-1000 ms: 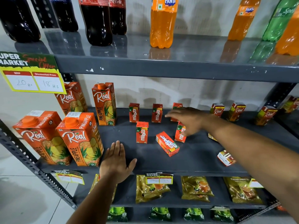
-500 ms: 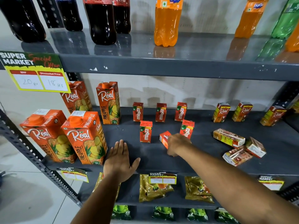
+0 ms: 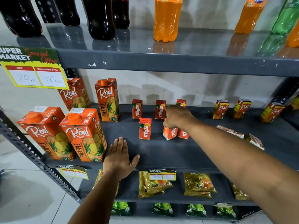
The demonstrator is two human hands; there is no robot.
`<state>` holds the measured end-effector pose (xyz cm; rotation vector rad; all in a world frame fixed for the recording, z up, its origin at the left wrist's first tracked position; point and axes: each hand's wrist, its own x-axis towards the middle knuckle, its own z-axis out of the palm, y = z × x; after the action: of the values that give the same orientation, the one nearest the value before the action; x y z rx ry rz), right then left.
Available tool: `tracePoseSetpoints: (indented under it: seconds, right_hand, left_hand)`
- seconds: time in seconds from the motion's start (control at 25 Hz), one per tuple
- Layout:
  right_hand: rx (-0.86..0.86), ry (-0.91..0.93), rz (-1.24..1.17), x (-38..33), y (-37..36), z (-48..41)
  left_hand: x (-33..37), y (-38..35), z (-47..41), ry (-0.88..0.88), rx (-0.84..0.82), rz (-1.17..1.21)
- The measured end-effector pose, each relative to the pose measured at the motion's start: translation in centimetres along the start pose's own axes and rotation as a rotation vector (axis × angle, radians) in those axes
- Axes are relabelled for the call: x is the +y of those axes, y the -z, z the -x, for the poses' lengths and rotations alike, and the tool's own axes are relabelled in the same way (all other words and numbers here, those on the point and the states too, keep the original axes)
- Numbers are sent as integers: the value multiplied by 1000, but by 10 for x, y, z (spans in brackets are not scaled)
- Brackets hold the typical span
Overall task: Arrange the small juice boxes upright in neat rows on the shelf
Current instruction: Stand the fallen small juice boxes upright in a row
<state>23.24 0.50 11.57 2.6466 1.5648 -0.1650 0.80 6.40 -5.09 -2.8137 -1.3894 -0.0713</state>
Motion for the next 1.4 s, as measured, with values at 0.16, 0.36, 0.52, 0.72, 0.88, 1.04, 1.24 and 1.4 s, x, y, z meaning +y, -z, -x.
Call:
tracePoseSetpoints:
  seconds: [0.16,0.36,0.52,0.72,0.88,1.04,1.24,1.4]
  right_hand:
    - [-23,-27,-87,-2,-14,-11]
    - [-45,-9,-10,-8,-9,-15]
    - [-149,182,154,-4,2,-11]
    - [-11,657,367,10,-8,-13]
    - [-8,566,309,11,-8,-12]
    - [37,247,210,-1,-10,-9]
    - [74,24,186,-14,-16,-5]
    - [89,-24,4,27,6,-1]
  left_hand:
    - [0,-1,0,5,-3,8]
    - [0,-2,0,6,-1,9]
    - [0,-1,0,4,-10,10]
    - [0,-1,1,6,-3,19]
    - [0,0,1,5,-18,23]
    - [0,1,1,5,-20,18]
    - [-1,0,2,5,-29,31]
    - [-2,-2,-1,-15,-58,16]
